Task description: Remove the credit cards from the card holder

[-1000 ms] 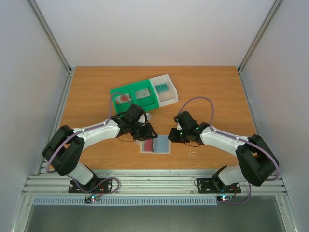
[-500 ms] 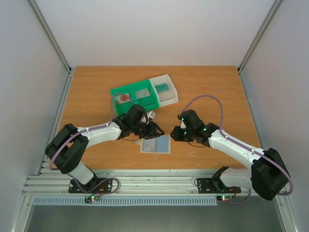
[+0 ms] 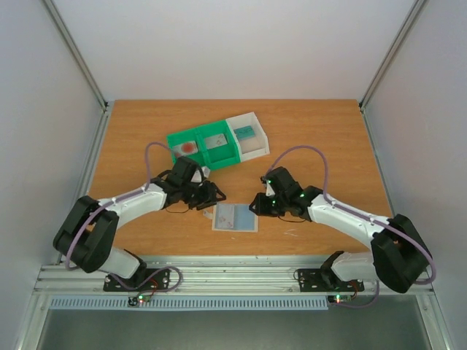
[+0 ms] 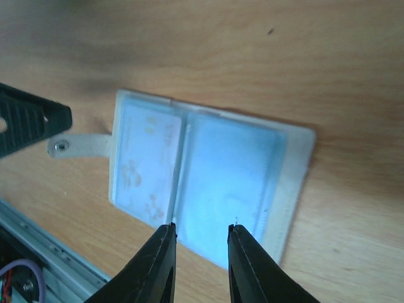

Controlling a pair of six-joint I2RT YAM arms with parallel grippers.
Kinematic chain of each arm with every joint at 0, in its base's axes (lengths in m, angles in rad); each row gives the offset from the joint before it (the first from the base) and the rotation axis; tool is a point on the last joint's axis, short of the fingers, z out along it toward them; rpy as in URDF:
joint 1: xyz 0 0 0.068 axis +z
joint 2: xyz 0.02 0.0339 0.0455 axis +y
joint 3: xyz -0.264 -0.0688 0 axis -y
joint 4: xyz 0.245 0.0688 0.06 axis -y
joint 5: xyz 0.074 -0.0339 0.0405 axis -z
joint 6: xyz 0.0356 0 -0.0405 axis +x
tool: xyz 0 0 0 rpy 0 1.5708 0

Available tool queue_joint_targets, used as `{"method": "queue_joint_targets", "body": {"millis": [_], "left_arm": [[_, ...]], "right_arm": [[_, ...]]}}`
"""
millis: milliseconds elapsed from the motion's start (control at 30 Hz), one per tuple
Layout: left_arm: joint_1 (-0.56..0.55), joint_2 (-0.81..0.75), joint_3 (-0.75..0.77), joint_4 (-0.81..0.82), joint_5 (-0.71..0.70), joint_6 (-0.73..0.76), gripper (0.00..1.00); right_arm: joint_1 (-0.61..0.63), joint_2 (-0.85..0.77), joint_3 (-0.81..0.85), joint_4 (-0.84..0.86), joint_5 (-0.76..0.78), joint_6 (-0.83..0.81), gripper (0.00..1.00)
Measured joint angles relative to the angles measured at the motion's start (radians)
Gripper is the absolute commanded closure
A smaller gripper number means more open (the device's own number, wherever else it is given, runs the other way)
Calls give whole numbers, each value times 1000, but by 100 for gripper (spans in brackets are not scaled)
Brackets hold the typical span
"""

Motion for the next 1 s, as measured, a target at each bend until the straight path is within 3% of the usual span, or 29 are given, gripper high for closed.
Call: {"method": "queue_joint_targets", "body": {"millis": [267,667,1000], "left_arm": [[85,-85,-129,-27,16,1,51],[108,-91,-184,25,56,-18,51],[108,-79,-201,43,60,-17,52]], "right_arm": [[92,192,59,73,-30,43,78],[106,399,159,141,-72,73,82],[109,459,174,137,-60,54,96]]}}
